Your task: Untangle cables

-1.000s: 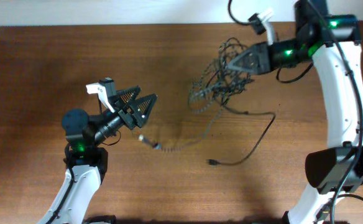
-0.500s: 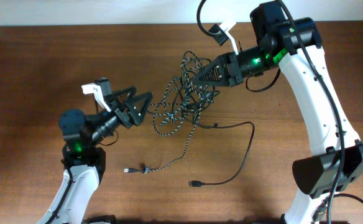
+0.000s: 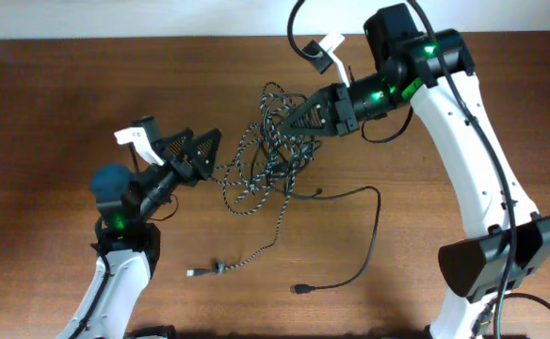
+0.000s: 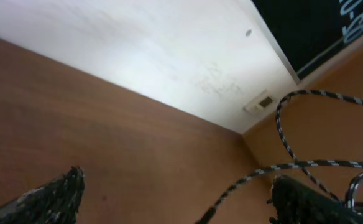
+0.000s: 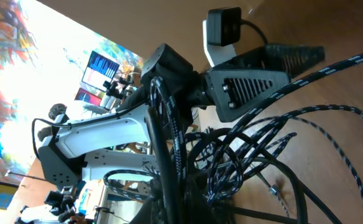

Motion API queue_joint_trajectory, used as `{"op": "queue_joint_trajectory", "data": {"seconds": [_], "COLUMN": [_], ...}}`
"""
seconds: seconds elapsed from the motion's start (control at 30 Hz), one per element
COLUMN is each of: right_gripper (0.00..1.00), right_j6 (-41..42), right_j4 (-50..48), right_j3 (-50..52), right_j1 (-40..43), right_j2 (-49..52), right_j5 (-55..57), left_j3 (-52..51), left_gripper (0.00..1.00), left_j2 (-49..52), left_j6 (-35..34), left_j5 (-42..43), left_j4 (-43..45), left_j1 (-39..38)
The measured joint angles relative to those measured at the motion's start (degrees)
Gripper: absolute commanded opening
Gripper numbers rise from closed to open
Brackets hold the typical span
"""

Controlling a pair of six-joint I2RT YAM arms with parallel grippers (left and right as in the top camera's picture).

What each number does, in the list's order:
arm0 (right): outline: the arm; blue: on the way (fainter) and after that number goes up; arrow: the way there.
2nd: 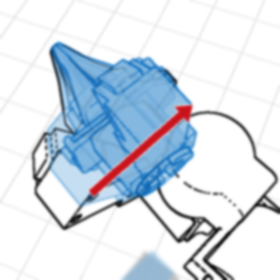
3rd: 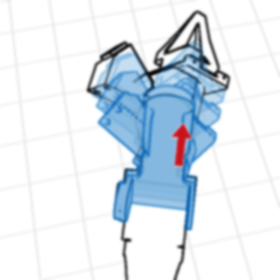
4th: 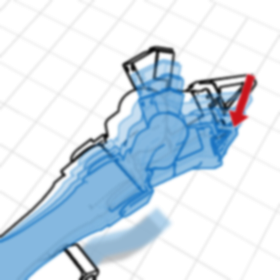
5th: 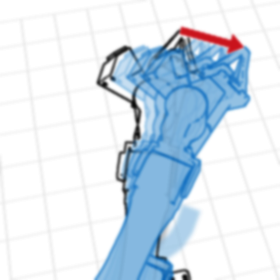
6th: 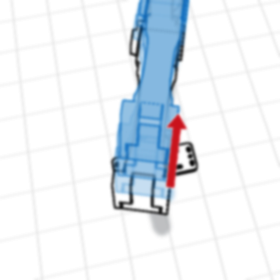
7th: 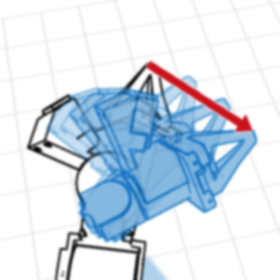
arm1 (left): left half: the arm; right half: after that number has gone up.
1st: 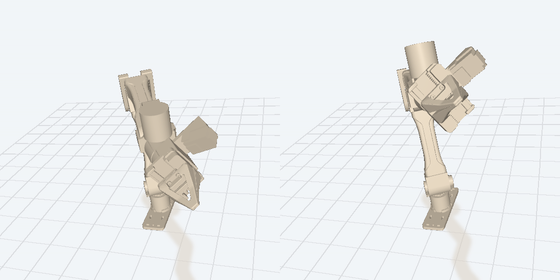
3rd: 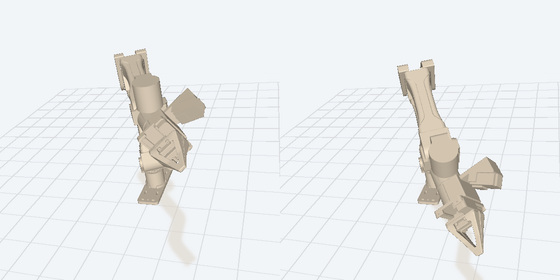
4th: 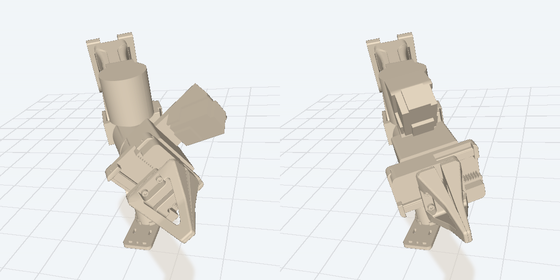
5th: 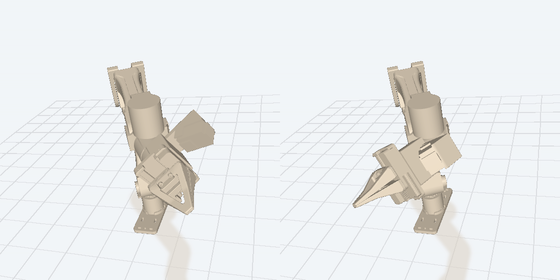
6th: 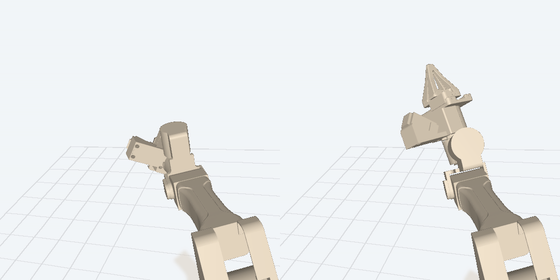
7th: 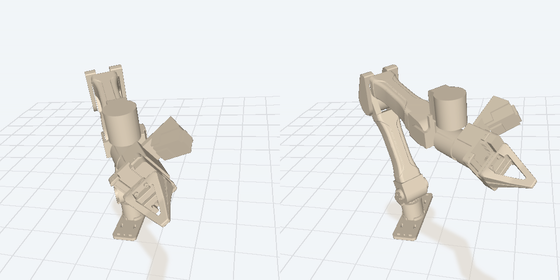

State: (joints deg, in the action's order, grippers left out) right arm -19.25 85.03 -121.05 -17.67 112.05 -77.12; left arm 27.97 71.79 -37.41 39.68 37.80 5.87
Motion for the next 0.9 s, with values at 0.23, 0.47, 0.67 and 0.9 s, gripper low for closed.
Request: {"op": "queue_joint_trajectory", "data": {"seconds": [0.23, 0.47, 0.67, 0.9], "right_gripper": [0.04, 0.04, 0.04, 0.04], "right_j6": [0.0, 0.0, 0.0, 0.0], "right_j4": [0.4, 4.3, 8.7, 10.6], "right_j3": [0.0, 0.0, 0.0, 0.0], "right_j1": [-1.9, -1.3, -1.4, -2.4], "right_j2": [0.0, 0.0, 0.0, 0.0], "right_j5": [-0.1, 3.4, 4.2, 4.2], "left_j3": [0.0, -0.1, 0.1, 0.1], "left_gripper": [0.99, 0.99, 0.99, 0.70], "left_j2": [0.0, 0.0, -0.1, -0.1], "left_j6": [-6.7, -13.3, -3.4, -2.4], "left_j5": [3.2, 5.1, 12.0, 12.7], "left_j4": [-0.6, 8.9, 0.5, -2.1], "left_j1": [0.0, -8.7, -11.1, -11.1]}}
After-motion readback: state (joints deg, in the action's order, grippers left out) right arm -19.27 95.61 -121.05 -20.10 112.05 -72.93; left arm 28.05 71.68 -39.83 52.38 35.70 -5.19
